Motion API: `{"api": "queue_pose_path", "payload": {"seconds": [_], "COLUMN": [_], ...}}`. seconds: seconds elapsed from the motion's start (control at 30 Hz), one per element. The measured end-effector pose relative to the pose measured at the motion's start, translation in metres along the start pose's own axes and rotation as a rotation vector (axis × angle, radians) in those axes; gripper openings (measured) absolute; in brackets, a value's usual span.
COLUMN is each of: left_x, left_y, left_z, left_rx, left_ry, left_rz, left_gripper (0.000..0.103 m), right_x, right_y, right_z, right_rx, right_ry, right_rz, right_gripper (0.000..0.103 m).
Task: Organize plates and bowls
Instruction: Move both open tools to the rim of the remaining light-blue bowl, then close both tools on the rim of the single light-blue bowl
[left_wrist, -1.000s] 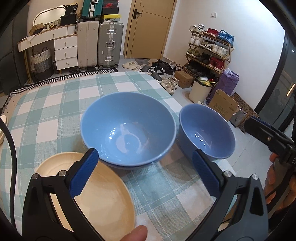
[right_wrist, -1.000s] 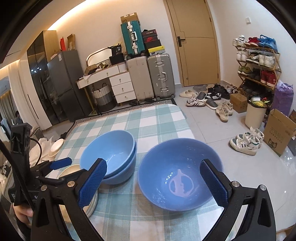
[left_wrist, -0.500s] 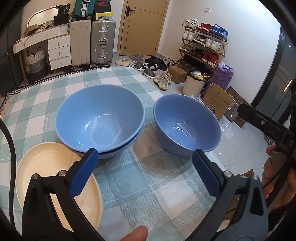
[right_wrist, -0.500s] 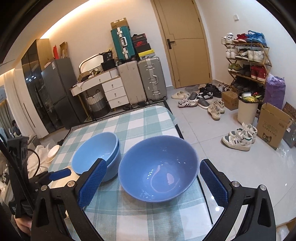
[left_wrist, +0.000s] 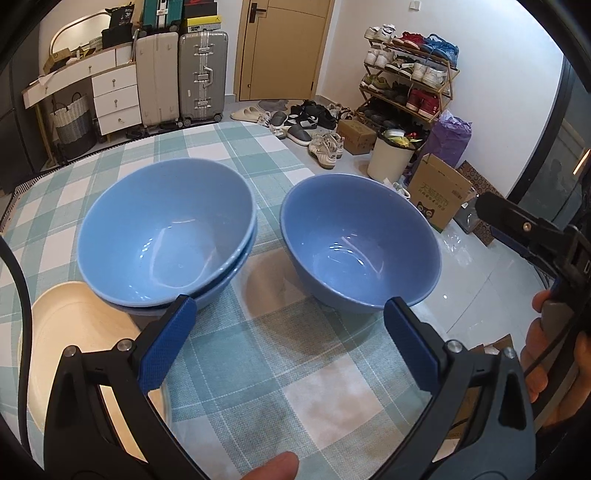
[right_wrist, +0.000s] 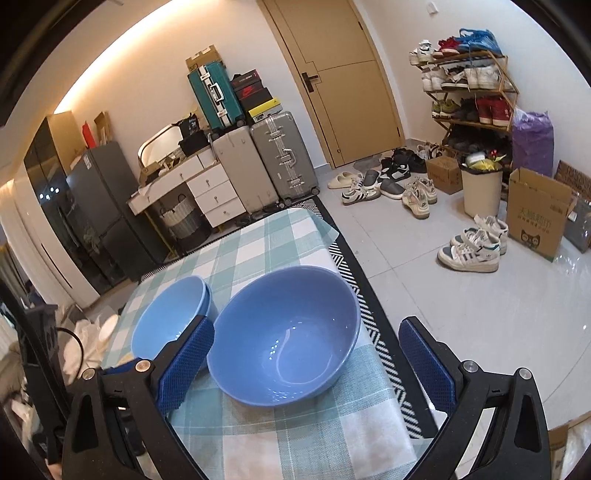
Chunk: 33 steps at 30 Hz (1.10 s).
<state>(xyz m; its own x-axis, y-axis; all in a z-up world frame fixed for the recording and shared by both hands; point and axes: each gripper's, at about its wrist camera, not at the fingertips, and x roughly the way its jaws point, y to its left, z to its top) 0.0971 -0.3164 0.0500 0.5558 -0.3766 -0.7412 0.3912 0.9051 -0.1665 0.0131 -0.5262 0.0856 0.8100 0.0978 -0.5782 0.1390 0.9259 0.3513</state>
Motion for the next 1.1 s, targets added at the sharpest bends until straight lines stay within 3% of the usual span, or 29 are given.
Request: {"api": "queue_pose_path", "payload": {"seconds": [0.3,0.43,0.5,0.57,0.73,0.9,1.1], "left_x": [0.013,0.015,0.016,0.02,0.033,0.047,0.065], "left_y": [-0.012,-0.019,-0.021,-0.023,-0.025,-0.021,-0.017], "left_z": [0.003,0.003,0.002,0.001,-0.001,0.003,0.007], "left_rx": [-0.019,0.004,0.016,0.019,0.004,-0.052,-0.078], "left_ry": [0.012,0.007,0.016,0.032,0.051,0.06,0.07], "left_rz": [-0.085,-0.115,-0.117,-0.115,-0.126,-0.122,-0.114], "left_gripper": [0.094,0.087,0.072,0.067,0.06,0.054,0.049], "right_x": [0.016,0.023,0.025,0.027,0.033,0.043,0.056], "right_y": [-0.011,-0.015,-0.015,-0.015,-0.015,-0.02,-0.025], "right_z": [-0.003,-0.005,-0.005,-0.007,-0.009,-0.013,-0.02], "right_rx": [0.01,0.02,0.019,0.012,0.012,0.021,0.03], "right_ry": [0.036,0.049,0.057,0.064,0.078,0.091,0.103], "right_rz": [0.006,0.012,0.016,0.017,0.02,0.012,0.021], "right_gripper": [0.102,0.094,0.088,0.084,0.072,0.069,0.055]}}
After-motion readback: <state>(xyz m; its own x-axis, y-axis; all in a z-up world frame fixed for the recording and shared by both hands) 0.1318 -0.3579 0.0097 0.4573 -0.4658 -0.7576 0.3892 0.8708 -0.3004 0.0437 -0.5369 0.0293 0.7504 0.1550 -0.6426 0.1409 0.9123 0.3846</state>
